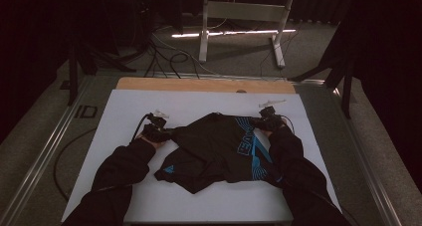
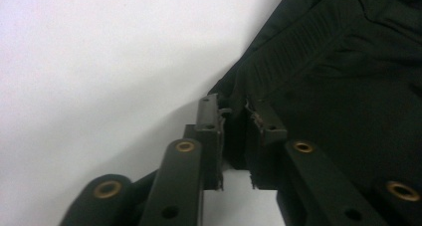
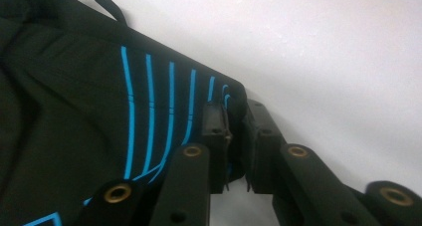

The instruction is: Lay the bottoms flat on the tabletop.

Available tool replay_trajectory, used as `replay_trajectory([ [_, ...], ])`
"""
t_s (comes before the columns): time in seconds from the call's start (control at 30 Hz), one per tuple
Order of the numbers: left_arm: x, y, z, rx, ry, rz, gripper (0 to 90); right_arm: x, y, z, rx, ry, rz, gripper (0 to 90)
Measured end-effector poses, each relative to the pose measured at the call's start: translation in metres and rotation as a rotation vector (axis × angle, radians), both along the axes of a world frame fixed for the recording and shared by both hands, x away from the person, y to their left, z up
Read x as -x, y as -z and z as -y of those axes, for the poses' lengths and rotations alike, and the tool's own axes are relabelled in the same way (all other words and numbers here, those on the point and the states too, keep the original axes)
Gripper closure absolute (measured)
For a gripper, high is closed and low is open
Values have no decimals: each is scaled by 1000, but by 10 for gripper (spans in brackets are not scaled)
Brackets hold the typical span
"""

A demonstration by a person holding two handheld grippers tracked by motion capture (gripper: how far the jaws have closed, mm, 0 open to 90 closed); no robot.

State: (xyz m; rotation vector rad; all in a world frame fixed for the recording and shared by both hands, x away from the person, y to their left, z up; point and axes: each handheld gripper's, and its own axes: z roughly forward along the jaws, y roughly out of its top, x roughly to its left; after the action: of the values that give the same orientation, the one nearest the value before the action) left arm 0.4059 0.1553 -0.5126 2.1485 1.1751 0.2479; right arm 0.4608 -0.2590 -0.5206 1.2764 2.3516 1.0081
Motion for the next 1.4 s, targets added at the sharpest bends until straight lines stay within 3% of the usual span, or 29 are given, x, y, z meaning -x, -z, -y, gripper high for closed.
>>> replay_trajectory([
  [0.2,1,-4,-1,18,13,19,818,5,-5,-1,23,-13,14,835],
  [0.37,2,-12,-2,23,28,36,821,8,-12,1,13,-15,39,836],
  [0.67,-1,-36,-3,52,41,96,821,12,-37,5,1,-7,103,836],
  [1.17,-19,-87,6,62,72,203,821,17,-84,17,-80,39,212,837],
  [1.23,-20,-93,6,72,73,225,821,17,-89,19,-105,36,230,836],
  [1.3,-21,-99,5,107,78,249,821,18,-94,20,-113,40,253,836],
  [1.4,-26,-105,5,114,58,272,821,19,-101,22,-140,59,287,836],
])
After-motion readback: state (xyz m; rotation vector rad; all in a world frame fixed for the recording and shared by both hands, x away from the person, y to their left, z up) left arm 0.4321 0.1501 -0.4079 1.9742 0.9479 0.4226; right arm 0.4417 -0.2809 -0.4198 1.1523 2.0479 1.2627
